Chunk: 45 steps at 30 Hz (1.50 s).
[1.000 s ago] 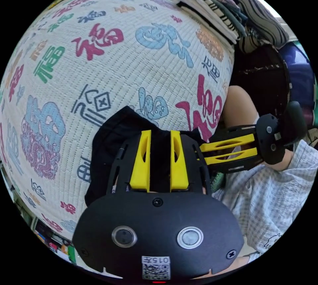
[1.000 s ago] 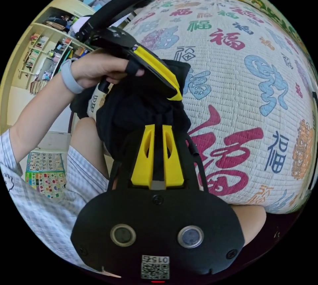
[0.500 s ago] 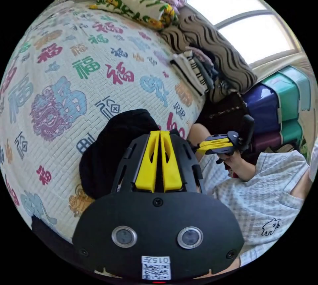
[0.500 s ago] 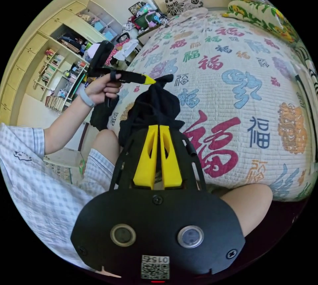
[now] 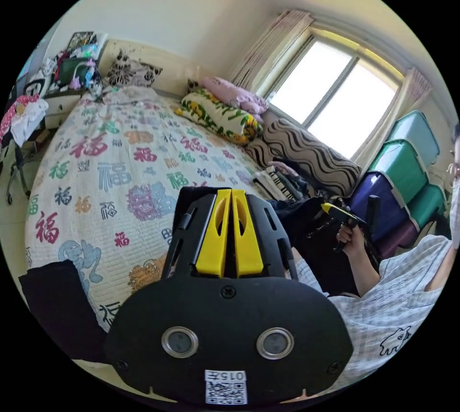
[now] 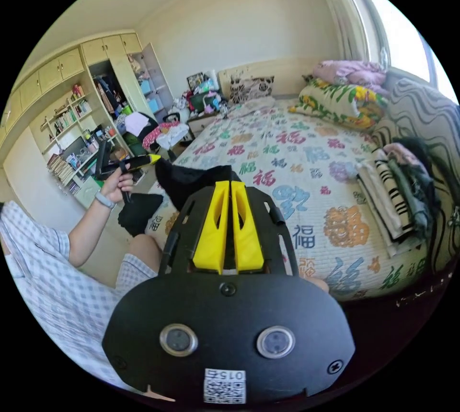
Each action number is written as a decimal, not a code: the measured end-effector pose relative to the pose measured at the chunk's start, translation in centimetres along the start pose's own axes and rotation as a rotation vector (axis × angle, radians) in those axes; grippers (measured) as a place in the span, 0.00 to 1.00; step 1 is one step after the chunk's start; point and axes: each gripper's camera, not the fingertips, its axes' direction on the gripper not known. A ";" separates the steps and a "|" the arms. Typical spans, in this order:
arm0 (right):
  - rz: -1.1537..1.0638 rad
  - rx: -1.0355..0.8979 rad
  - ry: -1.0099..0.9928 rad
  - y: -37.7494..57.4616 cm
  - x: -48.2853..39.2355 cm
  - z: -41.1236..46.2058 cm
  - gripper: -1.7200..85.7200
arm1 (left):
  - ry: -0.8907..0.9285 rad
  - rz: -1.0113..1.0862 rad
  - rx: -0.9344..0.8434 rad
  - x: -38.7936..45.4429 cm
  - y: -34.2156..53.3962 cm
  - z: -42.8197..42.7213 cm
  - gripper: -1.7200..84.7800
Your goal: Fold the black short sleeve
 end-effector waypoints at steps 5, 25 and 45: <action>-0.093 0.105 0.016 -1.4 -1.9 -5.5 0.01 | -0.084 0.120 0.072 5.3 1.1 -5.2 0.01; 0.130 -0.206 -0.102 5.3 3.1 -1.8 0.02 | -0.211 0.346 -0.491 18.2 18.5 8.3 0.16; 0.130 -0.114 -0.133 4.1 2.5 -9.5 0.02 | -0.288 0.392 -0.162 23.9 19.7 -1.5 0.01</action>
